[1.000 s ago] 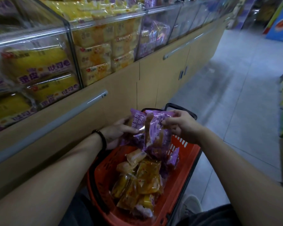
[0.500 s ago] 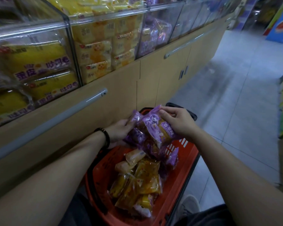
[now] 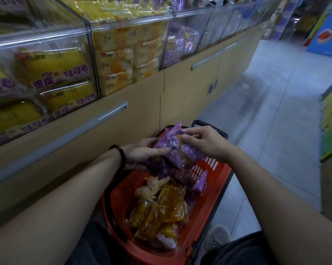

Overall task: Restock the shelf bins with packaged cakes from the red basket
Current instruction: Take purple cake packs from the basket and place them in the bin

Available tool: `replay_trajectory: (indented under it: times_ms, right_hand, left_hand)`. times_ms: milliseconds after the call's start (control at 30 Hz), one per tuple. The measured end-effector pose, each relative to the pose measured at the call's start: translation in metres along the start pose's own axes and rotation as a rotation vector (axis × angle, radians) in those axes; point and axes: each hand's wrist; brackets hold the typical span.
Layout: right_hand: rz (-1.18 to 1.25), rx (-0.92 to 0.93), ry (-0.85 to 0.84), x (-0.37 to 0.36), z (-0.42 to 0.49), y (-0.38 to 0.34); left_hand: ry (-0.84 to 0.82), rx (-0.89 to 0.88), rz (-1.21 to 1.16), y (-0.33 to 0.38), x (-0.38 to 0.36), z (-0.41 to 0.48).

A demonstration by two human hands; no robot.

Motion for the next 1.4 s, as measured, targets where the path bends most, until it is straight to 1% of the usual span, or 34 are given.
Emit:
replay_trajectory:
  times_ms: [67,167,233,333,433,500,600,733,767,867,933,1067,1133,1200,1300,1400]
  right_hand:
    - [-0.109,0.001,-0.015,0.000,-0.007,-0.015]
    - [-0.110,-0.045,-0.105,0.003,-0.021,-0.033]
    - [-0.136,-0.032,-0.112,0.008,-0.033,-0.043]
    - [-0.219,0.004,-0.076,0.019,-0.043,-0.063]
    - [-0.256,0.029,-0.076,0.052,-0.049,-0.102]
    - [-0.326,0.078,-0.032,0.078,-0.051,-0.137]
    - [-0.403,0.128,0.085,0.119,-0.053,-0.190]
    - [-0.542,0.225,0.267,0.170,-0.038,-0.250]
    - [-0.580,0.242,0.291,0.181,-0.032,-0.262]
    - [-0.734,0.259,0.353,0.210,-0.006,-0.289]
    - [-0.801,0.234,0.405,0.226,0.016,-0.301]
    - [-0.878,0.140,0.419,0.248,0.073,-0.311]
    - [-0.944,0.149,0.435,0.252,0.102,-0.311]
    - [-1.005,0.158,0.447,0.253,0.135,-0.306]
    - [-1.109,0.174,0.406,0.249,0.181,-0.299]
    - [-1.146,0.233,0.373,0.248,0.227,-0.292]
  left_hand:
    - [0.031,0.013,0.031,-0.005,0.000,0.000]
    - [0.076,-0.006,0.033,0.001,-0.006,-0.017]
    - [0.060,-0.046,0.062,0.016,-0.015,-0.042]
    - [0.015,-0.078,0.222,0.043,-0.019,-0.081]
    - [0.003,-0.068,0.402,0.081,-0.015,-0.116]
    - [0.033,-0.062,0.560,0.112,-0.014,-0.138]
    - [0.085,-0.057,0.794,0.166,-0.015,-0.174]
    - [0.241,-0.162,1.009,0.243,-0.001,-0.211]
    - [0.273,-0.183,1.003,0.260,0.007,-0.216]
    - [0.329,-0.257,0.811,0.306,0.036,-0.225]
    - [0.408,-0.345,0.729,0.333,0.056,-0.225]
    - [0.700,-0.611,0.503,0.364,0.095,-0.190]
    - [0.847,-0.747,0.431,0.368,0.109,-0.161]
    - [0.988,-0.877,0.471,0.364,0.120,-0.132]
    - [1.081,-1.048,0.379,0.348,0.133,-0.097]
    - [1.140,-1.071,0.275,0.340,0.140,-0.076]
Point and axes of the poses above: each hand's wrist, its own z-axis towards the middle knuckle, its own x-axis out of the back of the hand, y = z × x, and after that the axes turned 2 degrees about -y, right-handed
